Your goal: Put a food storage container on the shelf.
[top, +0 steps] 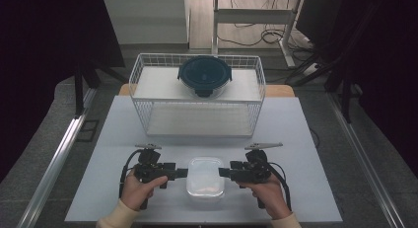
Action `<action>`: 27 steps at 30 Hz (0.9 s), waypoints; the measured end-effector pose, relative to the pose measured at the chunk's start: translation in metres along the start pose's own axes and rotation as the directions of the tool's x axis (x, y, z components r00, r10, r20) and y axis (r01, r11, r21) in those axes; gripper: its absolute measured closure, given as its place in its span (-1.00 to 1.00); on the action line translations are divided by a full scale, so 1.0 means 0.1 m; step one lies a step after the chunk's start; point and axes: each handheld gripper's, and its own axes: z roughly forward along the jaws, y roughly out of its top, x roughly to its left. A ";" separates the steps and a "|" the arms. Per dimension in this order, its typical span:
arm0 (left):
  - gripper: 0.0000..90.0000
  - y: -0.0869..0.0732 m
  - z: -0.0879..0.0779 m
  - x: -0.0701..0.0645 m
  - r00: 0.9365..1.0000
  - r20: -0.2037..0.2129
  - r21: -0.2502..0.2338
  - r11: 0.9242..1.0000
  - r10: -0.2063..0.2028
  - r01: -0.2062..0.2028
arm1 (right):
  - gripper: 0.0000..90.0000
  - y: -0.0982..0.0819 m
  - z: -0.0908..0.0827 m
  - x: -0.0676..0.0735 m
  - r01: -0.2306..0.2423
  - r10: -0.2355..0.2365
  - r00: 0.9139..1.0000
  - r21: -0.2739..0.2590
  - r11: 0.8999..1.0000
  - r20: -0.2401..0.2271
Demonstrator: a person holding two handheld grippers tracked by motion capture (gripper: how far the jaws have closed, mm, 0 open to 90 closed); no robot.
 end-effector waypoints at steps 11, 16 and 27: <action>-0.22 -0.08 0.14 0.07 0.998 0.061 0.010 1.000 -0.030 0.029 | -0.11 -0.10 0.13 -0.03 -0.014 0.014 1.000 0.035 0.999 -0.018; -0.16 -0.11 0.20 0.12 0.993 0.097 0.016 0.997 -0.073 0.071 | -0.08 -0.12 0.14 -0.05 -0.036 0.036 0.999 0.035 0.999 -0.021; -0.04 -0.12 0.27 0.14 0.988 0.126 0.010 0.996 -0.089 0.089 | 0.02 -0.16 0.17 -0.07 -0.068 0.069 0.997 0.037 0.997 -0.032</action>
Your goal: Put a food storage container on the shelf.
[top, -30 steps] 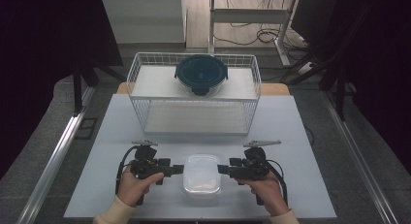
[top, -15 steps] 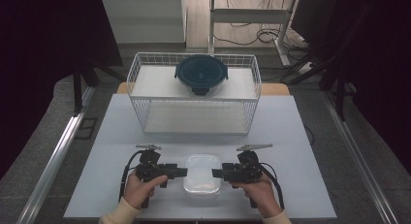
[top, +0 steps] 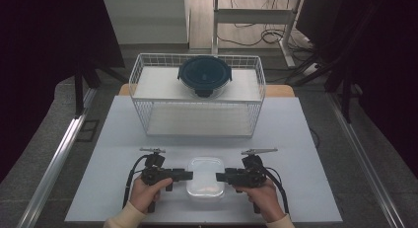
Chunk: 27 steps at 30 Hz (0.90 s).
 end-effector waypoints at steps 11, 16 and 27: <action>0.25 -0.01 0.06 0.02 1.000 0.003 0.000 1.000 -0.021 0.021 | 0.30 -0.03 0.03 -0.08 -0.079 0.080 0.997 0.012 0.997 -0.023; 0.43 -0.04 0.02 0.06 0.997 0.036 -0.030 0.997 -0.065 0.066 | 0.46 -0.04 -0.01 -0.12 -0.129 0.128 0.990 -0.002 0.992 -0.053; 0.65 -0.05 -0.08 -0.05 0.998 0.048 -0.050 0.998 -0.032 0.035 | 0.62 -0.05 -0.13 -0.05 -0.098 0.097 0.994 -0.030 0.995 -0.057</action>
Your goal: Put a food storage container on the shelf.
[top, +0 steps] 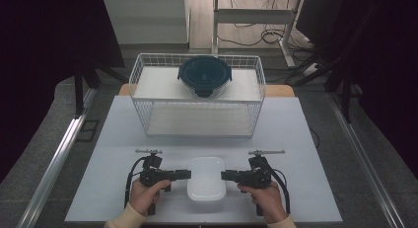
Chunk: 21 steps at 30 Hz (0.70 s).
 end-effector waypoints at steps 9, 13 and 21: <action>0.75 -0.01 -0.05 -0.06 1.000 -0.002 -0.016 1.000 0.024 -0.024 | 0.70 0.01 -0.06 0.04 0.035 -0.035 0.999 -0.018 0.999 -0.002; 0.78 0.00 -0.07 -0.08 0.999 -0.006 -0.022 0.999 0.038 -0.038 | 0.75 0.01 -0.08 0.07 0.059 -0.059 0.998 -0.026 0.998 -0.002; 0.78 -0.01 -0.10 -0.11 0.998 -0.012 -0.026 0.998 0.061 -0.061 | 0.76 0.01 -0.08 0.08 0.078 -0.078 0.997 -0.031 0.996 0.004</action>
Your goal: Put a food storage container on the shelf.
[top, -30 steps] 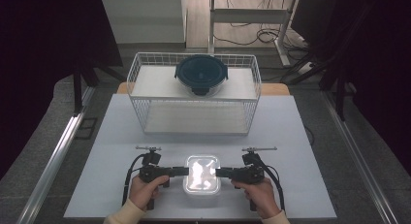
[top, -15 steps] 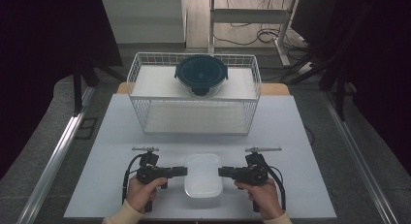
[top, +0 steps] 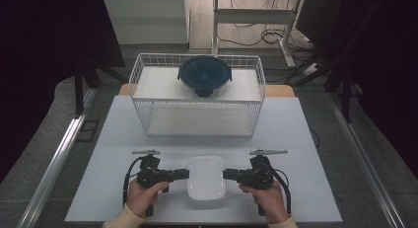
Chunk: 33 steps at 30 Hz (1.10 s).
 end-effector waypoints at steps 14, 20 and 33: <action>0.78 0.05 -0.13 -0.16 0.998 0.013 -0.036 0.998 0.055 -0.055 | 0.76 0.06 -0.11 0.12 0.059 -0.059 0.998 -0.040 0.997 -0.014; 0.79 0.11 -0.18 -0.23 0.997 0.018 -0.046 0.996 0.079 -0.079 | 0.76 0.11 -0.16 0.17 0.079 -0.079 0.997 -0.054 0.995 -0.011; 0.79 0.48 -0.47 -0.51 0.983 -0.003 -0.099 0.978 0.185 -0.184 | 0.76 0.46 -0.32 0.41 0.162 -0.165 0.986 -0.123 0.979 -0.013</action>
